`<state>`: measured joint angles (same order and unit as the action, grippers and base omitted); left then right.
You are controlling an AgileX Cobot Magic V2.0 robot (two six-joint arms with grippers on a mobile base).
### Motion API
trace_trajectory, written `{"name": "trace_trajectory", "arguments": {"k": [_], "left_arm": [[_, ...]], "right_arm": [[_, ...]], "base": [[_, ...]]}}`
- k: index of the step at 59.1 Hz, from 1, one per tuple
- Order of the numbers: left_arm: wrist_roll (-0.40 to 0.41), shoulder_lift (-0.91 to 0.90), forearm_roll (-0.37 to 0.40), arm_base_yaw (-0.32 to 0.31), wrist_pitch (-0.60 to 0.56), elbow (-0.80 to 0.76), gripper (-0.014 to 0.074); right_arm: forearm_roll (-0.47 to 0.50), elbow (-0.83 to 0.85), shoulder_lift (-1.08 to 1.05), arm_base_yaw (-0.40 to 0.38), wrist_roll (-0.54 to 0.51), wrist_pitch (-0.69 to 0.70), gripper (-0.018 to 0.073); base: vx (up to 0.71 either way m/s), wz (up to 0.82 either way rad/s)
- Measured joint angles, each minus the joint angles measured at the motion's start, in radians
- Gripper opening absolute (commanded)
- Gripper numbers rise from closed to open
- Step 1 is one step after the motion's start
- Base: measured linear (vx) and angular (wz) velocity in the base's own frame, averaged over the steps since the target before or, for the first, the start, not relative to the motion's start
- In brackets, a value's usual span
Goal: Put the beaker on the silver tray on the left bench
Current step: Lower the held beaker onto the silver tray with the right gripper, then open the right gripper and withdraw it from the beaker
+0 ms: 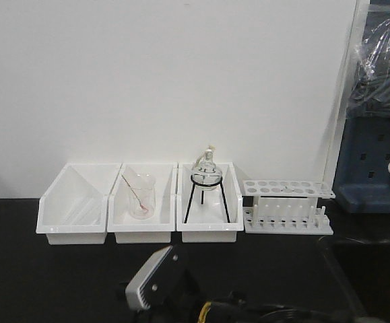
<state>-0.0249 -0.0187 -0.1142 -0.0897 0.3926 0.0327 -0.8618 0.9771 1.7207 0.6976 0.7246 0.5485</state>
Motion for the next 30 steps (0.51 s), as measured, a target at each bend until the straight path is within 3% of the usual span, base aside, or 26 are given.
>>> {"name": "trace_trajectory", "arguments": {"k": [8,16,30], "left_arm": [[0.000,0.000,0.000,0.000,0.000,0.000,0.0001],[0.000,0.000,0.000,0.000,0.000,0.000,0.0001],[0.000,0.000,0.000,0.000,0.000,0.000,0.0001]], "right_arm": [[-0.085,-0.005,-0.212,0.000,0.184,-0.216,-0.0018],[-0.183,-0.079,-0.439,0.000,0.301,-0.391,-0.0017],[-0.197,-0.330,-0.811,0.000,0.327,-0.637,-0.0014]], "base": [[0.00,0.00],[0.00,0.00],[0.00,0.00]]}}
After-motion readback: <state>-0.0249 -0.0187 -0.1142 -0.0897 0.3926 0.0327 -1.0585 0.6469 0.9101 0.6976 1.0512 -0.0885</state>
